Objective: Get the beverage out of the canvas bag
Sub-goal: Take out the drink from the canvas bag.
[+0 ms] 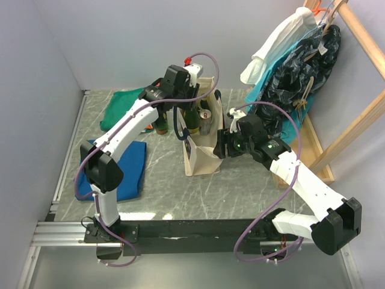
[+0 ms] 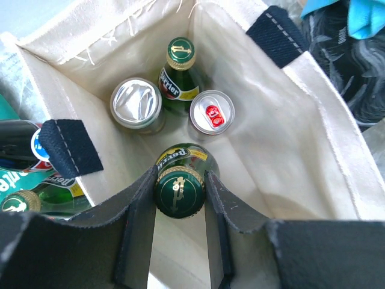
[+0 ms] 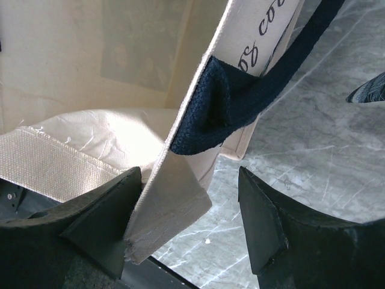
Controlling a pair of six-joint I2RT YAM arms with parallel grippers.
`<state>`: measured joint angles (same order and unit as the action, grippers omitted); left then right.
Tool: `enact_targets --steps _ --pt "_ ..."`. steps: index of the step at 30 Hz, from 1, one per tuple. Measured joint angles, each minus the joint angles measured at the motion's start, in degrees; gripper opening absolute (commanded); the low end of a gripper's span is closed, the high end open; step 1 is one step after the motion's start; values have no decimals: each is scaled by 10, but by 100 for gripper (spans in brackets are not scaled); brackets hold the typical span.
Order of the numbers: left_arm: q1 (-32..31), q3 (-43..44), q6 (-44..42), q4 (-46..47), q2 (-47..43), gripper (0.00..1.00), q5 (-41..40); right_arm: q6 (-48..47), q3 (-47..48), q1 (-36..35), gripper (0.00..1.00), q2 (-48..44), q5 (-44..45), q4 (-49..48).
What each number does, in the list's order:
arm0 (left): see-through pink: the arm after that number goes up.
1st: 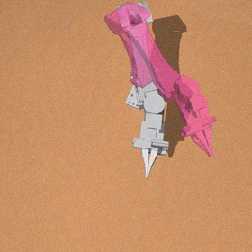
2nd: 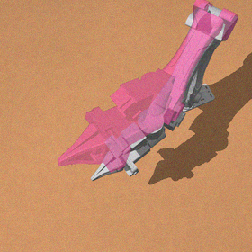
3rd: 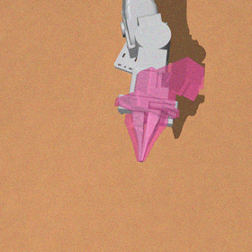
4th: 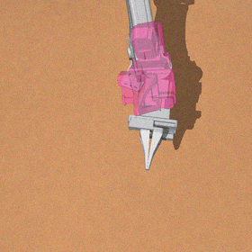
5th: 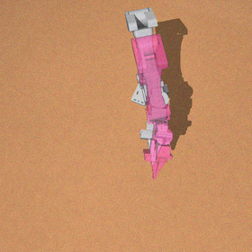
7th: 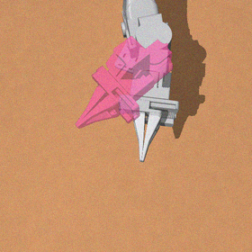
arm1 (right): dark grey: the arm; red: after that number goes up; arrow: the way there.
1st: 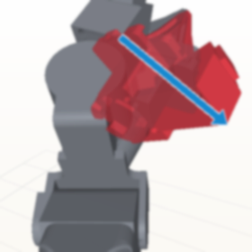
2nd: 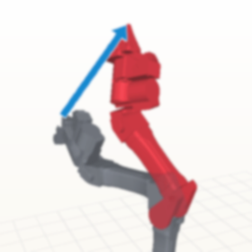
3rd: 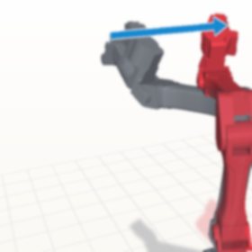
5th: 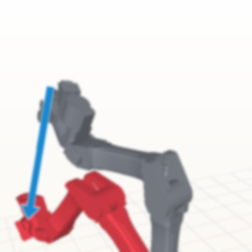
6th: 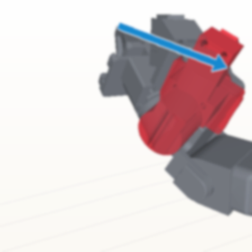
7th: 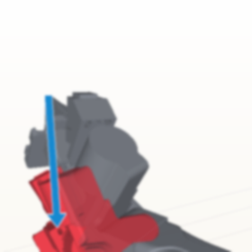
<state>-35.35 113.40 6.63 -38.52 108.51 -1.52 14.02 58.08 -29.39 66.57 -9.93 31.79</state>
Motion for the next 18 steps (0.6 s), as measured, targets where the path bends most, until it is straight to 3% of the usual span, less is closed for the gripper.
enact_targets --steps 18 --pt "-5 0 -2 -18 -20 1 2 0 0 0 72 0 0 0"
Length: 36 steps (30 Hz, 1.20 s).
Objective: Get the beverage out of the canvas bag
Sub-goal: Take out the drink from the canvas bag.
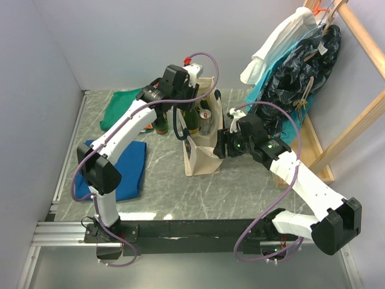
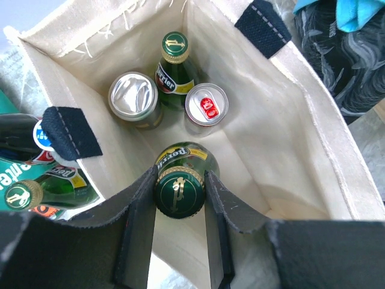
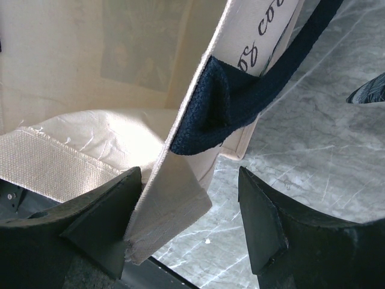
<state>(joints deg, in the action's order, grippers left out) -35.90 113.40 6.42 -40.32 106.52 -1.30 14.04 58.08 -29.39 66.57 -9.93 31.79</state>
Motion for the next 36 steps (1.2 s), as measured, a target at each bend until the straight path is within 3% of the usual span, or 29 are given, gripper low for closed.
enact_targets --steps 36 --pt "-1 -50 14 55 -106 1 15 0 0 0 71 0 0 0"
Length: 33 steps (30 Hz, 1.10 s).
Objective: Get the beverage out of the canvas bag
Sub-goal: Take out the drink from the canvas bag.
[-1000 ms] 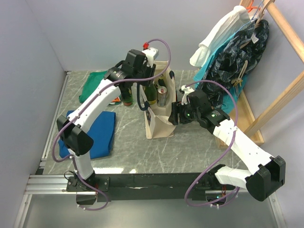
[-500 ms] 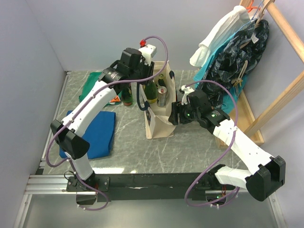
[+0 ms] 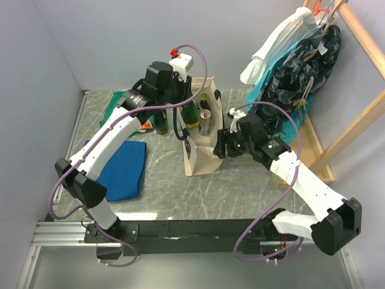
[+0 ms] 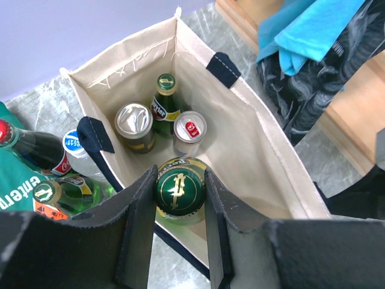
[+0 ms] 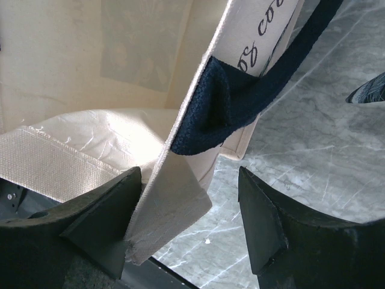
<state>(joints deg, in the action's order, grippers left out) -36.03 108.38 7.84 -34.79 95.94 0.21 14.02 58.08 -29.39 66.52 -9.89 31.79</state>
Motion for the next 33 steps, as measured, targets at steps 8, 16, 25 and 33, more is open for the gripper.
enact_targets --steps 8,16,25,33 --pt "-1 -34 9 27 -49 1 0 0 0 0 72 -1 2 0" --pt "-1 -72 10 55 -112 1 -13 0 0 0 71 -1 2 0" --pt "-1 -125 10 89 -175 1 -41 3 0 -1 71 -4 3 0" --pt "-2 -145 9 104 -197 1 -78 7 0 -1 71 -7 5 0"
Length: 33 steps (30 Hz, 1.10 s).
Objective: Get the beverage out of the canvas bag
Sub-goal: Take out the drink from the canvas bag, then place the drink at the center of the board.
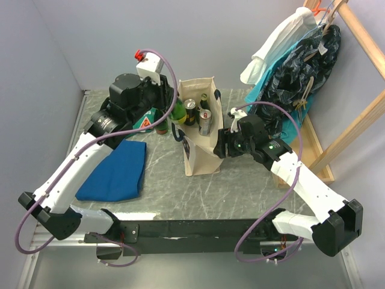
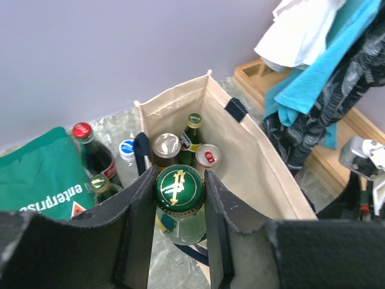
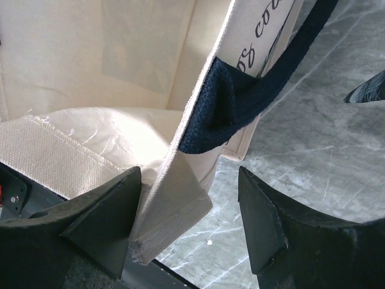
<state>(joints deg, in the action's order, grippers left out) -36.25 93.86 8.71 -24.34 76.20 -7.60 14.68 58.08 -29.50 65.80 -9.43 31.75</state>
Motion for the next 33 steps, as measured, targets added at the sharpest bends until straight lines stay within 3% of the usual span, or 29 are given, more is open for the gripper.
enact_targets --steps 21,33 --pt "0 -40 -8 10 -29 1 -79 0 0 0 71 0 6 4" --pt "10 -67 -15 9 25 1 -113 -5 0 0 71 0 8 5"
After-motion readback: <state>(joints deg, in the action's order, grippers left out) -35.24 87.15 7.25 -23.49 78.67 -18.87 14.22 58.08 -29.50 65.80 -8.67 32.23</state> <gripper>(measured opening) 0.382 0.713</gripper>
